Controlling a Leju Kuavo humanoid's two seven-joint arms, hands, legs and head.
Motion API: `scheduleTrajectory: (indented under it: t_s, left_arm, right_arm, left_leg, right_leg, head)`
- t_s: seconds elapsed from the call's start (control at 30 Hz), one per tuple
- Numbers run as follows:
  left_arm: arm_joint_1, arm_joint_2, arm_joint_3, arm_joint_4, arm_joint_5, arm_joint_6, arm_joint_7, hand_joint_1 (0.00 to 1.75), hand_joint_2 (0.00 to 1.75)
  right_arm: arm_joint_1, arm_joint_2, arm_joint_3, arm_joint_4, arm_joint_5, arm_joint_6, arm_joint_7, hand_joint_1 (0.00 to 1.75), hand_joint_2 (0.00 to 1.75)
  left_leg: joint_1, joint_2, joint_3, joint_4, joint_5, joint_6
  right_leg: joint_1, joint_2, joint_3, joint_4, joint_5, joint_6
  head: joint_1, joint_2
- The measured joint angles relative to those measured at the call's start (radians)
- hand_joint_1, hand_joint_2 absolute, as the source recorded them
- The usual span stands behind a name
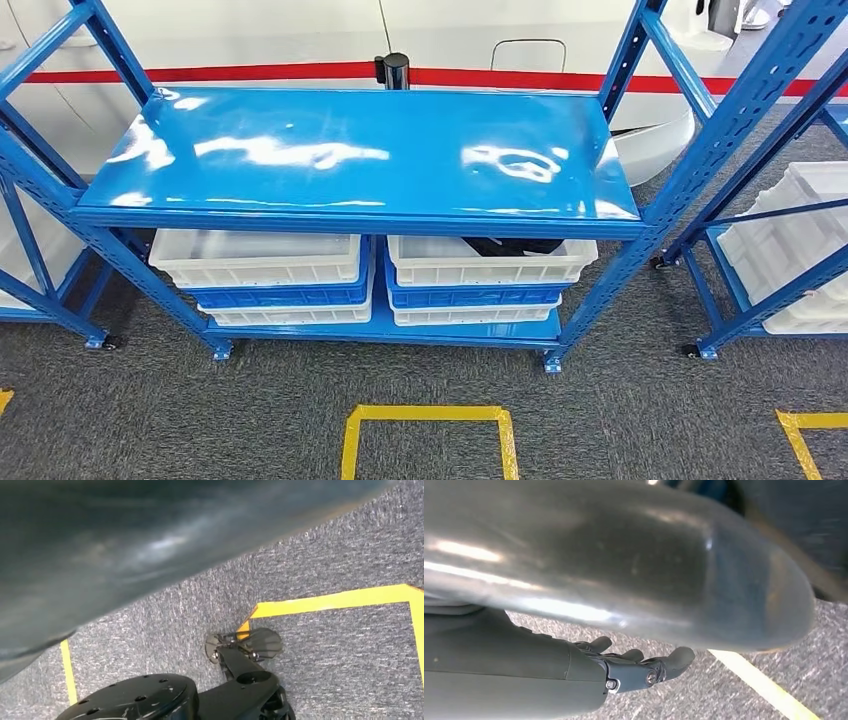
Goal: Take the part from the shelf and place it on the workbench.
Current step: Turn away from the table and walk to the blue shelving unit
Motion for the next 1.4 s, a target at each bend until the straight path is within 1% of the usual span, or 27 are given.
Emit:
scheduleTrajectory:
  t_s: [0.03,0.07,0.17,0.23,0.3,0.37,0.4,0.43,0.47,0.53,0.57,0.6,0.67,0.73,0.8,0.87,0.9,0.93,0.97,1.03,1.1,1.17,1.23,1.27,1.3,1.37,1.4]
  left_arm:
    - [0.000,0.003,0.000,-0.001,0.000,0.000,0.000,0.00,0.00]
    - [0.000,0.004,0.000,-0.001,0.000,0.000,0.001,0.00,0.00]
    - [-0.001,0.007,0.000,-0.001,0.000,0.000,0.001,0.00,0.00]
    - [-0.002,0.007,0.000,-0.001,0.001,0.000,0.001,0.00,0.00]
    - [-0.002,0.006,0.000,0.000,0.001,0.000,0.001,0.00,0.00]
    - [0.000,0.006,0.000,0.000,0.001,0.000,0.001,0.00,0.00]
    - [0.001,0.006,0.000,0.000,0.001,0.000,0.001,0.00,0.00]
    - [0.001,0.005,0.001,0.000,0.002,0.000,0.001,0.00,0.00]
    - [0.001,0.006,0.001,0.000,0.002,0.000,0.001,0.00,0.00]
    - [0.001,0.006,0.001,0.000,0.003,0.000,0.001,0.00,0.00]
    - [0.001,0.006,0.002,0.000,0.003,0.000,0.001,0.00,0.00]
    - [0.000,0.006,0.002,0.000,0.003,0.000,0.001,0.00,0.00]
    - [-0.001,0.005,0.003,0.000,0.003,0.000,0.001,0.00,0.00]
    - [-0.001,0.004,0.003,0.000,0.003,0.000,0.000,0.00,0.00]
    - [-0.001,0.005,0.003,0.000,0.004,0.000,0.000,0.00,0.00]
    - [-0.001,0.005,0.003,0.000,0.004,0.000,-0.001,0.00,0.00]
    - [-0.002,0.005,0.003,0.000,0.004,0.000,-0.001,0.00,0.00]
    - [-0.002,0.004,0.003,0.000,0.004,0.000,-0.001,0.00,0.00]
    - [-0.001,0.004,0.003,0.000,0.004,0.000,-0.001,0.00,0.00]
    - [-0.001,0.002,0.003,0.000,0.004,0.000,-0.002,0.00,0.00]
    - [-0.002,0.000,0.004,0.000,0.004,0.000,-0.004,0.00,0.00]
    - [-0.002,-0.001,0.004,0.000,0.004,0.000,-0.004,0.00,0.00]
    - [-0.002,-0.001,0.004,0.000,0.004,0.001,-0.005,0.00,0.00]
    - [-0.002,-0.001,0.004,0.000,0.004,0.001,-0.005,0.00,0.00]
    - [-0.002,-0.001,0.004,-0.001,0.004,0.001,-0.005,0.00,0.00]
    - [-0.002,-0.001,0.004,0.000,0.004,0.001,-0.005,0.00,0.00]
    - [-0.001,-0.001,0.004,0.000,0.004,0.001,-0.005,0.00,0.00]
  right_arm:
    - [-0.001,0.002,0.000,0.000,0.000,0.000,0.000,0.00,0.00]
    - [-0.002,0.004,0.000,0.000,0.000,0.001,0.000,0.00,0.00]
    - [-0.003,0.004,0.000,0.000,0.001,0.003,0.000,0.00,0.00]
    - [-0.001,0.003,0.000,0.000,0.001,0.004,0.000,0.00,0.00]
    - [-0.001,0.003,0.000,0.000,0.001,0.004,0.000,0.00,0.00]
    - [-0.001,0.003,0.000,0.000,0.001,0.005,0.000,0.00,0.00]
    - [-0.001,0.002,0.000,0.000,0.001,0.005,0.000,0.00,0.00]
    - [-0.001,0.002,0.000,0.000,0.001,0.005,0.000,0.00,0.00]
    - [-0.001,0.002,0.000,0.000,0.001,0.005,0.000,0.00,0.00]
    - [-0.001,0.003,0.000,0.000,0.001,0.005,0.000,0.00,0.00]
    - [-0.001,0.003,0.000,0.000,0.001,0.005,0.000,0.00,0.00]
    - [-0.002,0.004,0.000,0.000,0.001,0.005,0.000,0.00,0.00]
    - [-0.002,0.004,0.000,0.000,0.001,0.005,0.000,0.00,0.00]
    - [-0.002,0.004,0.000,0.000,0.001,0.005,0.000,0.00,0.00]
    - [-0.002,0.004,0.000,0.000,0.001,0.004,0.000,0.00,0.00]
    - [-0.001,0.004,0.000,0.000,0.001,0.004,0.000,0.00,0.00]
    - [0.000,0.004,0.000,0.000,0.001,0.004,0.000,0.00,0.00]
    - [0.000,0.004,0.000,0.000,0.001,0.004,-0.001,0.00,0.00]
    - [0.000,0.004,0.000,0.000,0.002,0.004,-0.003,0.00,0.00]
    - [-0.001,0.003,-0.001,0.000,0.003,0.005,-0.006,0.00,0.00]
    - [-0.002,0.002,-0.001,0.000,0.005,0.005,-0.008,0.00,0.00]
    - [-0.002,0.001,-0.001,0.000,0.005,0.005,-0.009,0.00,0.00]
    - [-0.001,0.001,-0.001,0.000,0.006,0.005,-0.009,0.00,0.00]
    - [-0.001,0.001,-0.001,0.000,0.006,0.005,-0.009,0.00,0.00]
    - [-0.001,0.001,-0.001,0.000,0.007,0.005,-0.010,0.00,0.00]
    - [-0.001,0.001,-0.001,0.000,0.007,0.005,-0.010,0.00,0.00]
    - [-0.001,0.001,-0.001,0.000,0.007,0.005,-0.010,0.00,0.00]
  left_leg:
    - [0.001,0.000,-0.001,0.006,-0.006,-0.011]
    - [-0.001,0.000,-0.001,0.013,-0.013,-0.022]
    - [-0.002,0.002,0.003,0.018,-0.024,-0.038]
    - [0.006,0.002,-0.003,0.042,-0.041,-0.041]
    - [0.009,0.001,-0.052,0.147,-0.097,-0.042]
    - [0.007,0.000,-0.129,0.290,-0.153,-0.039]
    - [0.007,-0.001,-0.154,0.330,-0.157,-0.036]
    - [0.007,-0.001,-0.161,0.332,-0.142,-0.032]
    - [0.007,-0.002,-0.148,0.294,-0.108,-0.028]
    - [0.005,-0.005,-0.091,0.160,-0.034,-0.020]
    - [0.004,-0.006,-0.067,0.107,-0.014,-0.020]
    - [0.000,-0.008,-0.053,0.076,-0.007,-0.021]
    - [-0.006,-0.010,-0.048,0.062,-0.012,-0.021]
    - [-0.006,-0.010,-0.044,0.053,-0.009,-0.011]
    - [-0.004,-0.009,-0.039,0.047,-0.007,0.000]
    - [-0.008,-0.009,-0.038,0.046,-0.010,0.007]
    - [-0.010,-0.009,-0.037,0.046,-0.012,0.009]
    - [-0.011,-0.010,-0.035,0.046,-0.014,0.010]
    - [-0.011,-0.011,-0.031,0.047,-0.017,0.010]
    - [-0.012,-0.012,-0.023,0.047,-0.023,0.007]
    - [-0.018,-0.014,-0.017,0.048,-0.032,-0.001]
    - [-0.021,-0.014,-0.014,0.047,-0.037,-0.011]
    - [-0.016,-0.014,-0.012,0.054,-0.045,-0.020]
    - [-0.015,-0.013,-0.021,0.078,-0.060,-0.025]
    - [-0.013,-0.012,-0.040,0.122,-0.084,-0.030]
    - [-0.010,-0.012,-0.106,0.254,-0.143,-0.037]
    - [-0.007,-0.011,-0.138,0.309,-0.159,-0.040]
  right_leg:
    - [-0.004,-0.002,0.030,-0.059,0.021,0.008]
    - [-0.005,-0.002,0.051,-0.097,0.033,0.004]
    - [0.000,0.004,0.061,-0.103,0.032,-0.038]
    - [0.002,0.006,0.064,-0.103,0.030,-0.055]
    - [0.007,0.007,0.067,-0.104,0.029,-0.070]
    - [0.016,0.007,0.070,-0.104,0.025,-0.080]
    - [0.020,0.008,0.072,-0.104,0.023,-0.084]
    - [0.023,0.010,0.076,-0.104,0.021,-0.087]
    - [0.024,0.013,0.082,-0.104,0.017,-0.088]
    - [0.028,0.018,0.093,-0.103,0.008,-0.085]
    - [0.030,0.020,0.095,-0.103,0.003,-0.080]
    - [0.032,0.021,0.095,-0.104,0.000,-0.075]
    - [0.031,0.021,0.095,-0.109,-0.004,-0.063]
    - [0.028,0.019,0.093,-0.099,-0.013,-0.054]
    - [0.030,0.015,0.053,-0.018,-0.052,-0.058]
    - [0.032,0.014,-0.025,0.119,-0.102,-0.065]
    - [0.032,0.014,-0.056,0.167,-0.112,-0.063]
    - [0.032,0.014,-0.071,0.180,-0.106,-0.058]
    - [0.032,0.014,-0.065,0.150,-0.083,-0.049]
    - [0.033,0.010,-0.011,0.012,-0.016,-0.037]
    - [0.036,0.006,0.035,-0.087,0.029,-0.045]
    - [0.040,0.006,0.045,-0.101,0.039,-0.060]
    - [0.032,0.007,0.050,-0.108,0.042,-0.072]
    - [0.028,0.007,0.055,-0.111,0.043,-0.078]
    - [0.023,0.007,0.060,-0.114,0.042,-0.084]
    - [0.024,0.006,0.067,-0.114,0.037,-0.092]
    - [0.024,0.006,0.069,-0.114,0.035,-0.094]
  head:
    - [0.004,0.000]
    - [0.005,0.000]
    - [-0.004,0.000]
    - [-0.008,0.000]
    - [-0.010,0.000]
    - [-0.011,0.000]
    - [-0.011,0.000]
    - [-0.010,0.000]
    - [-0.011,0.000]
    - [-0.011,0.000]
    - [-0.012,0.000]
    - [-0.012,0.000]
    - [-0.012,0.000]
    - [-0.011,0.000]
    - [-0.009,0.000]
    - [-0.007,0.000]
    - [-0.007,0.000]
    - [-0.007,0.000]
    - [-0.007,0.000]
    - [-0.006,0.000]
    - [-0.006,0.000]
    - [-0.007,0.000]
    - [-0.007,0.000]
    - [-0.008,0.000]
    - [-0.009,0.000]
    - [-0.010,0.000]
    - [-0.009,0.000]
